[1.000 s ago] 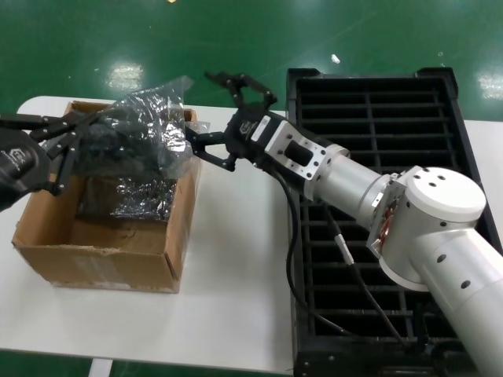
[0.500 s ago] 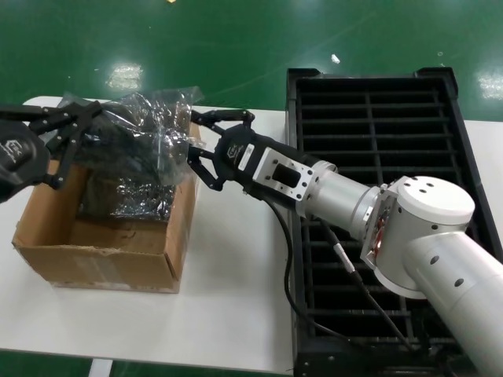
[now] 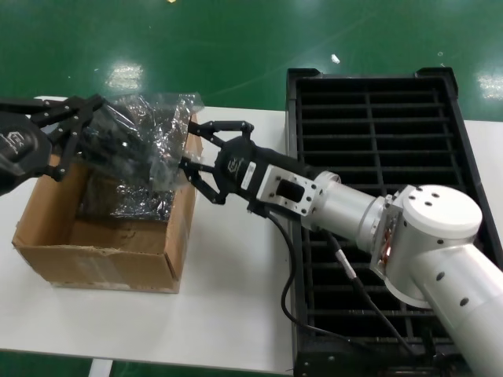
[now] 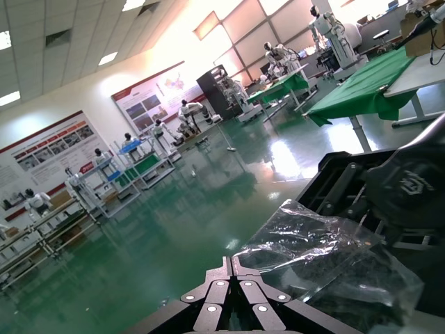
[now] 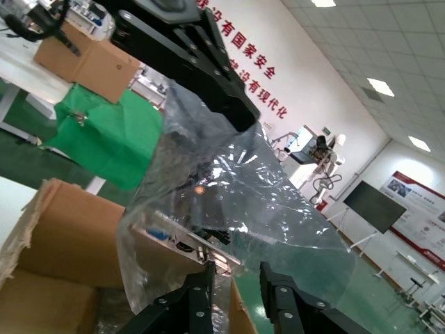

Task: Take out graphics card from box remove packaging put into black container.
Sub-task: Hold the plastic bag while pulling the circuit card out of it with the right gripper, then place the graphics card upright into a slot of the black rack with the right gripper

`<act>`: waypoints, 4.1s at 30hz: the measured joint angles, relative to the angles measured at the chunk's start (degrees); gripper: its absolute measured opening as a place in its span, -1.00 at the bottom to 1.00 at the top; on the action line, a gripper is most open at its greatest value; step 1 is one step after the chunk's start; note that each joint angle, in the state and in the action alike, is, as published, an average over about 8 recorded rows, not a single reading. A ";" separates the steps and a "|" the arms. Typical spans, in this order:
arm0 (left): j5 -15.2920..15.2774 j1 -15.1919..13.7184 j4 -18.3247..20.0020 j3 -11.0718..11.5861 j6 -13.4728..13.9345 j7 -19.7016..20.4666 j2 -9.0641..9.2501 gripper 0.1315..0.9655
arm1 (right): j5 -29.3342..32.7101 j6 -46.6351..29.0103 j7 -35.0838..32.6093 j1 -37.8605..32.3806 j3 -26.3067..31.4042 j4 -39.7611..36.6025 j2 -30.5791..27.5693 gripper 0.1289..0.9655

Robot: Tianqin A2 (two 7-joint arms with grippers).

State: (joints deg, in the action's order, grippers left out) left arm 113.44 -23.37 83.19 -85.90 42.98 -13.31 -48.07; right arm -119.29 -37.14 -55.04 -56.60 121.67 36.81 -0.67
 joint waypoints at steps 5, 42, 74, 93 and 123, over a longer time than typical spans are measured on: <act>-0.03 -0.92 -0.94 -0.45 0.04 0.08 0.47 -0.98 | 3.87 -0.60 1.78 1.64 -1.29 2.87 -0.61 -0.59; 0.29 -2.62 -2.94 -1.90 0.26 0.82 3.15 -0.98 | 6.62 -5.71 1.62 0.51 -4.27 1.43 0.64 0.04; 0.91 -0.85 -1.57 -0.77 0.55 0.76 3.17 -0.98 | 9.99 -3.02 6.46 3.28 -3.89 8.91 -1.23 -0.85; 0.93 0.42 -3.78 1.46 0.39 -4.73 4.30 -0.98 | 24.62 4.19 31.68 8.97 -1.76 32.11 -13.23 -0.86; 7.47 -1.39 -6.65 12.79 2.34 -26.72 17.94 -0.98 | 58.53 -42.71 90.93 -18.48 4.59 49.11 -25.43 -0.86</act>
State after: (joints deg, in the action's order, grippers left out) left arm 120.90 -24.76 76.54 -73.12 45.33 -40.03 -30.13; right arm -60.76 -79.85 35.89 -75.07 126.26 85.92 -26.09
